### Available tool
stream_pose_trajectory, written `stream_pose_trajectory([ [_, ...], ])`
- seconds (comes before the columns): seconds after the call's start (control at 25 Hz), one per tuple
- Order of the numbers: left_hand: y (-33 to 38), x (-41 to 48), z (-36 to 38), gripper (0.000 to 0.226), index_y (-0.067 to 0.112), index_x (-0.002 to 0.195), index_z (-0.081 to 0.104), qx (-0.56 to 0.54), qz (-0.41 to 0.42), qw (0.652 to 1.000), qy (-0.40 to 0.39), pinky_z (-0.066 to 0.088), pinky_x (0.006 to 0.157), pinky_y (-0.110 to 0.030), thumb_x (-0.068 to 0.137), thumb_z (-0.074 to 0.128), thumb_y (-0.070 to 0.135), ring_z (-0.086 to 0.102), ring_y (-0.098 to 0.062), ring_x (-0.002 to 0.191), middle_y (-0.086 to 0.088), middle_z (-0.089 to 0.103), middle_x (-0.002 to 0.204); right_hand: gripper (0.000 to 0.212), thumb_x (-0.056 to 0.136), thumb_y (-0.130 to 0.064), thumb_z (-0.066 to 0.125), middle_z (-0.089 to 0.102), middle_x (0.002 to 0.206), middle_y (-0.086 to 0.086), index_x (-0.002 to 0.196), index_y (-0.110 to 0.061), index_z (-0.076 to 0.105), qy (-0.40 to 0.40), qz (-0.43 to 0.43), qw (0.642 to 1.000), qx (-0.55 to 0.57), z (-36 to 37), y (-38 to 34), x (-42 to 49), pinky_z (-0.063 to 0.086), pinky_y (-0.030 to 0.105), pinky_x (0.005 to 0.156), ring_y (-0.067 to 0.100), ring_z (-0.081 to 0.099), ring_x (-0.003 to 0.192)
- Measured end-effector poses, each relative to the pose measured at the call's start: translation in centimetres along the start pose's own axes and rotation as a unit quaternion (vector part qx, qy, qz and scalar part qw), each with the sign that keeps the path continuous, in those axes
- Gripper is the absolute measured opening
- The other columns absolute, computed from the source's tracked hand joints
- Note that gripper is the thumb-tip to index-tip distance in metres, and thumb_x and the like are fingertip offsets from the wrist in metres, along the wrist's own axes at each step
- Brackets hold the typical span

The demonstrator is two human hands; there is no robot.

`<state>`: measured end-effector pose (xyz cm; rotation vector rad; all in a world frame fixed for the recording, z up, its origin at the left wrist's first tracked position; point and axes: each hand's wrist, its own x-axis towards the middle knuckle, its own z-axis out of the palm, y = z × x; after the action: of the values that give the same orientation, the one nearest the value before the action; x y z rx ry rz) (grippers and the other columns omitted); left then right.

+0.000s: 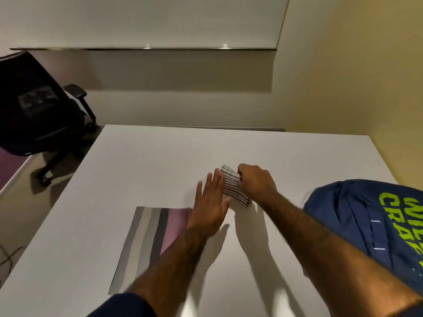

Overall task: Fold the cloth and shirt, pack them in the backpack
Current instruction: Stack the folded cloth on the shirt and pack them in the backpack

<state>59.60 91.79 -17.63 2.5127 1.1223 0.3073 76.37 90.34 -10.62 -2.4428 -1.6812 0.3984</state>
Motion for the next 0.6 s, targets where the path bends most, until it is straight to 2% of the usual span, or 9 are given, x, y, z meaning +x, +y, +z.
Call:
stream_pose_trajectory([
  [0.08,-2.3,-3.1,-2.9,0.083,0.025,0.162,-0.013,-0.111,-0.085,0.989,0.045,-0.011,0.126,-0.039,0.102,0.030,0.063,-0.019,-0.013,0.156,0.006,-0.019,0.170,0.006,0.091,-0.019,0.059,0.066,0.094,0.000,0.095,-0.020,0.055,-0.024,-0.042,0.999,0.002,-0.7,-4.2,-2.3,0.053,0.039,0.080,0.024,0.064,0.087],
  [0.12,-3.7,-4.3,-3.9,0.092,0.027,0.163,-0.010,-0.167,-0.126,0.977,0.049,-0.006,0.126,-0.042,0.097,0.044,0.064,-0.013,-0.015,0.157,0.006,-0.013,0.171,0.008,0.088,-0.019,0.061,0.064,0.093,-0.001,0.095,-0.020,0.057,-0.040,-0.058,0.997,0.011,-0.9,-6.0,-3.2,0.050,0.036,0.076,0.023,0.062,0.088],
  [0.2,-6.4,-6.7,-6.3,0.104,0.036,0.162,-0.002,-0.264,-0.183,0.946,0.034,0.014,0.124,-0.052,0.087,0.062,0.065,0.004,-0.022,0.158,0.005,0.000,0.172,0.014,0.083,-0.020,0.064,0.063,0.094,-0.003,0.096,-0.021,0.060,-0.079,-0.085,0.992,0.041,-0.9,-9.5,-4.7,0.046,0.032,0.072,0.022,0.061,0.091],
  [0.28,-8.8,-9.3,-8.9,0.105,0.039,0.162,0.011,-0.352,-0.198,0.915,0.024,0.036,0.116,-0.051,0.081,0.074,0.062,0.028,-0.022,0.152,0.005,0.019,0.170,0.017,0.082,-0.021,0.068,0.062,0.098,-0.005,0.097,-0.023,0.061,-0.109,-0.105,0.984,0.094,-0.8,-12.9,-6.1,0.047,0.031,0.071,0.020,0.061,0.094],
  [0.32,-9.9,-10.6,-9.9,0.098,0.035,0.161,0.023,-0.396,-0.191,0.898,0.012,0.047,0.111,-0.046,0.082,0.078,0.055,0.042,-0.019,0.144,0.005,0.035,0.164,0.017,0.083,-0.020,0.070,0.061,0.100,-0.005,0.097,-0.023,0.061,-0.119,-0.113,0.979,0.119,-0.7,-14.3,-6.7,0.048,0.031,0.070,0.018,0.060,0.096],
  [0.4,-11.6,-13.1,-11.6,0.069,0.024,0.148,0.049,-0.435,-0.180,0.882,-0.017,0.056,0.102,-0.041,0.088,0.079,0.037,0.062,-0.018,0.126,0.004,0.062,0.141,0.018,0.084,-0.020,0.072,0.062,0.105,-0.004,0.100,-0.019,0.064,-0.132,-0.122,0.972,0.152,-0.2,-16.5,-7.7,0.049,0.030,0.071,0.018,0.060,0.097],
  [0.52,-13.1,-16.2,-12.8,0.040,0.013,0.133,0.061,-0.438,-0.208,0.874,-0.040,0.058,0.097,-0.037,0.095,0.072,0.020,0.071,-0.017,0.111,0.002,0.072,0.123,0.021,0.085,-0.021,0.074,0.062,0.111,-0.003,0.104,-0.016,0.068,-0.141,-0.113,0.971,0.159,1.4,-18.8,-8.5,0.053,0.032,0.080,0.017,0.059,0.101],
  [0.6,-13.7,-17.4,-13.0,0.035,0.011,0.129,0.061,-0.392,-0.219,0.893,-0.028,0.060,0.092,-0.031,0.097,0.069,0.022,0.071,-0.018,0.107,0.003,0.070,0.119,0.021,0.084,-0.023,0.075,0.060,0.109,-0.004,0.103,-0.016,0.068,-0.144,-0.090,0.973,0.159,2.8,-19.7,-8.8,0.053,0.032,0.082,0.016,0.058,0.102],
])
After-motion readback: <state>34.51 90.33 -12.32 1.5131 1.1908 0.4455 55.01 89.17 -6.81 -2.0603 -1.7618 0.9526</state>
